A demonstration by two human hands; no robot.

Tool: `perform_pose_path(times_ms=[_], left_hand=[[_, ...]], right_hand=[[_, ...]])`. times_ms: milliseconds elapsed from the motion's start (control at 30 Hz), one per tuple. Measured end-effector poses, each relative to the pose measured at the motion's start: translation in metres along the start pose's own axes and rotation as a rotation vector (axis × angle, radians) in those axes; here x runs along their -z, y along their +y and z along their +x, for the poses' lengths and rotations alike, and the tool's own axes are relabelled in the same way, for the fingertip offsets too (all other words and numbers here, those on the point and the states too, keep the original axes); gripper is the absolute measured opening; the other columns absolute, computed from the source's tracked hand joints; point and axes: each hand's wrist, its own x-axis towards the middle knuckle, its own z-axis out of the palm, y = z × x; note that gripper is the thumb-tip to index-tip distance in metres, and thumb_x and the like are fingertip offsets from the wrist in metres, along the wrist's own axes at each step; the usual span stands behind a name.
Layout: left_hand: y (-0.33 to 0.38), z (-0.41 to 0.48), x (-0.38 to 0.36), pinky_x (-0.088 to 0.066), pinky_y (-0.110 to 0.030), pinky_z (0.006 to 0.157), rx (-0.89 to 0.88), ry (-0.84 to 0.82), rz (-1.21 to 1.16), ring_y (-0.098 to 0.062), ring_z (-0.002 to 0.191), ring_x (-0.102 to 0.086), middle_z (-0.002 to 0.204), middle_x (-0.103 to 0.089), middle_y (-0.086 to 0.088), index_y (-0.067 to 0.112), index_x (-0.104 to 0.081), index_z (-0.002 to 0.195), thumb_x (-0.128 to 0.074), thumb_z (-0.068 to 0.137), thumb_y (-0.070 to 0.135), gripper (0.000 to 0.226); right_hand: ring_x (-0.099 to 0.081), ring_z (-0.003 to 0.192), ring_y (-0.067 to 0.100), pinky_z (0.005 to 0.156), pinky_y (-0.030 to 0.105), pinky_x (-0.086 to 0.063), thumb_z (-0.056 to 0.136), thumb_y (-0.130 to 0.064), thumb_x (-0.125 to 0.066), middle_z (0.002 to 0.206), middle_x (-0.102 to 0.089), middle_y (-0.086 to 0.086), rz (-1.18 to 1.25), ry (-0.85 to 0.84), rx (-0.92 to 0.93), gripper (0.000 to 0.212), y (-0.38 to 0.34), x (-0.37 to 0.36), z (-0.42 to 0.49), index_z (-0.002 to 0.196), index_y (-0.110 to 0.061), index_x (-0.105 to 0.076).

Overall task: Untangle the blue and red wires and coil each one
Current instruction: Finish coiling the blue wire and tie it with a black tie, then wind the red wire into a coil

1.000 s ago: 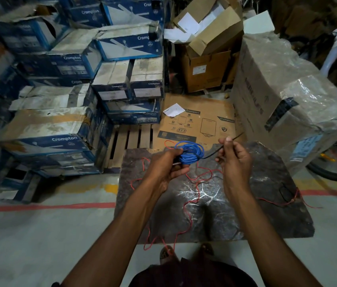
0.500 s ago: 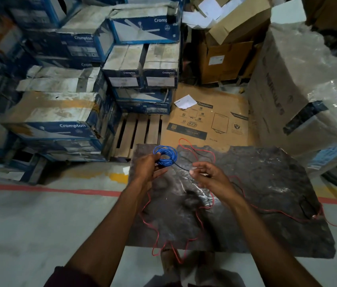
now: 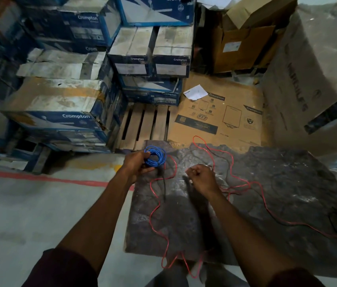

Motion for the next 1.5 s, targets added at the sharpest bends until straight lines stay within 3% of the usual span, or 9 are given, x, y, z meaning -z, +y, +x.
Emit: perform_pose_path(times_ms=[167, 500, 700, 933, 1067, 1200, 1300, 1400, 1500], left_hand=[[-0.003, 0.018, 0.014, -0.06, -0.031, 0.054, -0.02, 0.011, 0.065, -0.025, 0.088, -0.071, 0.103, -0.073, -0.011, 0.008, -0.069, 0.11, -0.062, 0.096, 0.013, 0.017], [-0.008, 0.04, -0.001, -0.057, -0.026, 0.044, -0.003, -0.069, 0.079, -0.026, 0.092, -0.066, 0.107, -0.068, -0.016, 0.008, -0.064, 0.112, -0.062, 0.096, 0.007, 0.016], [-0.013, 0.071, -0.016, -0.053, -0.024, 0.039, -0.044, -0.031, 0.241, -0.028, 0.092, -0.067, 0.118, -0.069, -0.022, 0.013, -0.065, 0.105, -0.07, 0.092, 0.014, 0.015], [-0.017, 0.09, -0.026, -0.051, -0.028, 0.034, -0.101, 0.013, 0.365, -0.027, 0.07, -0.065, 0.107, -0.071, -0.022, 0.01, -0.07, 0.102, -0.073, 0.09, 0.013, 0.012], [-0.017, 0.095, -0.031, -0.061, -0.04, 0.055, -0.175, 0.092, 0.484, -0.025, 0.062, -0.064, 0.089, -0.07, -0.015, 0.011, -0.074, 0.098, -0.075, 0.087, 0.01, 0.011], [-0.018, 0.101, -0.025, -0.061, -0.038, 0.082, -0.228, 0.063, 0.617, -0.026, 0.087, -0.071, 0.104, -0.074, -0.014, 0.005, -0.074, 0.109, -0.081, 0.079, 0.007, 0.031], [-0.008, 0.092, -0.025, -0.058, -0.035, 0.08, -0.172, 0.055, 0.724, -0.033, 0.097, -0.069, 0.103, -0.073, -0.013, 0.007, -0.072, 0.102, -0.079, 0.07, 0.008, 0.033], [0.021, 0.043, -0.036, -0.057, -0.039, 0.088, -0.372, 0.18, 0.706, -0.026, 0.104, -0.066, 0.117, -0.069, -0.005, 0.014, -0.067, 0.117, -0.069, 0.075, 0.027, 0.044], [0.055, -0.044, -0.064, -0.052, -0.028, 0.08, -0.609, -0.115, 0.464, -0.017, 0.102, -0.067, 0.109, -0.072, 0.002, 0.019, -0.072, 0.107, -0.057, 0.096, 0.029, 0.021]], right_hand=[[-0.053, 0.062, 0.007, 0.065, 0.029, -0.045, 0.092, -0.036, -0.076, 0.065, -0.063, -0.003, 0.055, -0.15, 0.004, 0.028, -0.025, -0.045, 0.013, 0.071, -0.018, -0.067], [-0.055, 0.053, 0.016, 0.044, 0.021, -0.05, 0.106, -0.022, -0.056, 0.064, -0.058, 0.007, 0.454, 0.109, -0.112, 0.028, 0.007, -0.017, 0.014, 0.084, -0.01, -0.067], [-0.068, 0.068, 0.028, 0.069, 0.048, -0.058, 0.1, -0.055, -0.047, 0.073, -0.072, -0.004, 0.21, 0.326, 0.021, 0.033, 0.042, 0.023, 0.017, 0.086, -0.037, -0.071], [-0.06, 0.083, 0.004, 0.077, 0.017, -0.045, 0.109, -0.023, -0.048, 0.09, -0.069, -0.005, 0.152, 0.437, 0.201, 0.026, 0.032, 0.058, -0.013, 0.097, -0.022, -0.072], [-0.047, 0.062, -0.001, 0.065, 0.026, -0.039, 0.108, -0.034, -0.044, 0.072, -0.059, -0.017, 0.215, 0.442, 0.229, 0.027, 0.03, 0.064, -0.025, 0.097, -0.029, -0.068], [-0.035, 0.057, 0.014, 0.058, 0.031, -0.032, 0.104, -0.05, -0.041, 0.061, -0.042, -0.014, 0.295, 0.394, 0.25, 0.032, 0.018, 0.075, -0.036, 0.092, -0.034, -0.065], [-0.029, 0.053, 0.012, 0.051, 0.028, -0.027, 0.104, -0.051, -0.041, 0.06, -0.035, -0.012, 0.36, 0.3, 0.283, 0.031, -0.005, 0.088, -0.048, 0.088, -0.034, -0.063], [-0.024, 0.052, 0.013, 0.047, 0.028, -0.019, 0.106, -0.044, -0.041, 0.062, -0.031, -0.004, 0.418, 0.214, 0.305, 0.033, -0.03, 0.104, -0.059, 0.082, -0.035, -0.061], [-0.027, 0.054, 0.005, 0.048, 0.025, -0.021, 0.109, -0.04, -0.04, 0.064, -0.035, -0.008, 0.506, 0.111, 0.323, 0.037, -0.055, 0.123, -0.074, 0.078, -0.034, -0.059]])
